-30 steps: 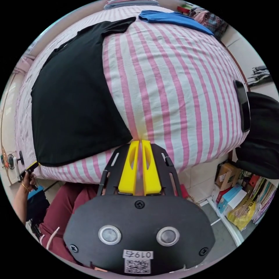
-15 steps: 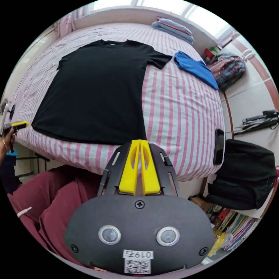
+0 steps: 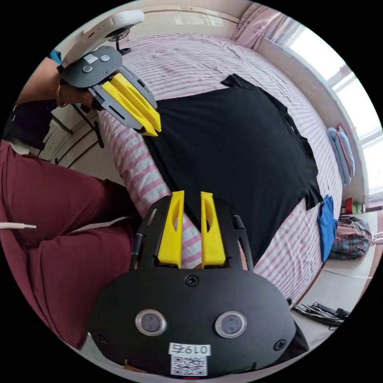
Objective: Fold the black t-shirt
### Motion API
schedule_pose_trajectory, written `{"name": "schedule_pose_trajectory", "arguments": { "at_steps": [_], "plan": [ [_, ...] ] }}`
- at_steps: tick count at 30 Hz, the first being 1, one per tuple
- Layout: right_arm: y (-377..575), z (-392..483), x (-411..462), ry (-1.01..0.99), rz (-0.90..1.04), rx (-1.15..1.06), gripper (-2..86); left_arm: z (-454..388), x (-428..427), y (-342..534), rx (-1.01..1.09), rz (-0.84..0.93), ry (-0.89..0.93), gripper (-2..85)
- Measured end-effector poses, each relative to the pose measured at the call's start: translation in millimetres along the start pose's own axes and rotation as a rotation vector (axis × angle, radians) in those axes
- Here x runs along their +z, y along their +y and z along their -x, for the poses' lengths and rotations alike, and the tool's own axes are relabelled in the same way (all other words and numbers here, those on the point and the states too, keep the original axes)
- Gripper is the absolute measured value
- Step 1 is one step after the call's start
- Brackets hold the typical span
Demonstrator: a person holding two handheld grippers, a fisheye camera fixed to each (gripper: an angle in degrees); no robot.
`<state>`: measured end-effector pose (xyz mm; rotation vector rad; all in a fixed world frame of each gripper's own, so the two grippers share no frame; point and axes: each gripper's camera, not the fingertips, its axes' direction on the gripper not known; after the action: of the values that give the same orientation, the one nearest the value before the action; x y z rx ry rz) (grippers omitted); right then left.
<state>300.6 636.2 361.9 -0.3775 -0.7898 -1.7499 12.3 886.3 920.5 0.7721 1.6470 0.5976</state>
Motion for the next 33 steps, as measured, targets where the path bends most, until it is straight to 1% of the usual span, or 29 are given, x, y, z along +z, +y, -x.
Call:
{"name": "schedule_pose_trajectory", "arguments": {
  "at_steps": [6,11,17,19,22,28,33],
  "plan": [
    [0.7,0.8,-7.8,-0.009,0.022,-0.108,6.9,-19.3,31.1,-6.7,0.103,0.047,0.005,1.4],
    [1.7,-3.2,-15.4,-0.007,0.046,-0.147,6.4,-37.7,53.7,-7.1,0.205,0.089,-0.017,1.1],
    [2.4,-14.5,-26.4,-0.015,0.074,-0.137,4.3,-41.3,73.3,-8.3,0.178,0.117,-0.037,0.6],
    [3.5,-16.5,-31.4,-0.017,0.084,-0.138,1.0,-47.5,80.1,-8.6,0.211,0.131,-0.047,0.5],
    [4.8,-21.5,-41.4,-0.018,0.08,-0.122,-0.6,-50.7,88.0,-9.9,0.208,0.143,-0.053,0.5],
    [10.2,-27.6,-66.7,-0.024,0.066,-0.138,-0.9,-53.7,87.7,-8.9,0.199,0.122,-0.031,0.4],
    [16.1,-29.6,-84.9,-0.053,0.069,-0.166,-1.0,-59.7,86.2,-2.6,0.236,0.123,-0.032,0.3]
  ]
}}
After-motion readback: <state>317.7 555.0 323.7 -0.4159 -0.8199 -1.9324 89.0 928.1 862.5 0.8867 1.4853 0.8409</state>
